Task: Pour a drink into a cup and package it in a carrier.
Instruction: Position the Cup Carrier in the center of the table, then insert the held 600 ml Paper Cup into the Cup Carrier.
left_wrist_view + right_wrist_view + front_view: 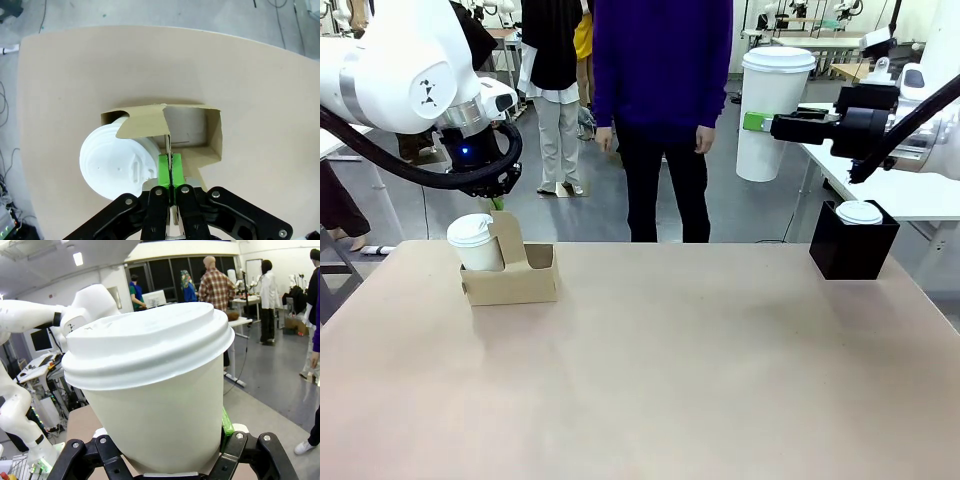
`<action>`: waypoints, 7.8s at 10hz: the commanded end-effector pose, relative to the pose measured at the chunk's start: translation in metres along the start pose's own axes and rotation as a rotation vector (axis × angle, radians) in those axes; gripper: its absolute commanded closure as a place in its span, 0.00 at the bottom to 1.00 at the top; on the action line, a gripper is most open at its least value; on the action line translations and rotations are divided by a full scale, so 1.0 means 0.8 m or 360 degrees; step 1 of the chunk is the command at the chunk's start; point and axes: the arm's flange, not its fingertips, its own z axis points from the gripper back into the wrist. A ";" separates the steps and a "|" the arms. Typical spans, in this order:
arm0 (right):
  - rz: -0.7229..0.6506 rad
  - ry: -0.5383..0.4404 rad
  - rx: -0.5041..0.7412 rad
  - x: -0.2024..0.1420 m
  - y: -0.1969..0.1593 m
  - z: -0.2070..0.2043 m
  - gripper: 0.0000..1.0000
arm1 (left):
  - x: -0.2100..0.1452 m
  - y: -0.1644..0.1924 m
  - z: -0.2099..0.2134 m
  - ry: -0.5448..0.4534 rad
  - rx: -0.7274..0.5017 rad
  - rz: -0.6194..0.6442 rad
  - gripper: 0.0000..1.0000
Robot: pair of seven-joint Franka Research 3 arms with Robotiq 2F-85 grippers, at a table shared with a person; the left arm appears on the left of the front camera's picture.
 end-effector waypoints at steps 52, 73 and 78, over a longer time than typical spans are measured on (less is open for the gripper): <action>0.0097 0.0155 0.0746 -0.152 0.043 -0.093 0.20 | -0.188 -0.049 0.138 0.0060 -0.0434 -0.1268 0.00; 0.0004 0.0119 0.1147 -0.318 0.003 -0.129 0.20 | -0.205 0.075 0.089 -0.0368 -0.0701 -0.1588 0.00; 0.0010 0.0172 0.1168 -0.349 0.008 -0.128 0.20 | -0.205 0.075 0.089 -0.0368 -0.0701 -0.1588 0.00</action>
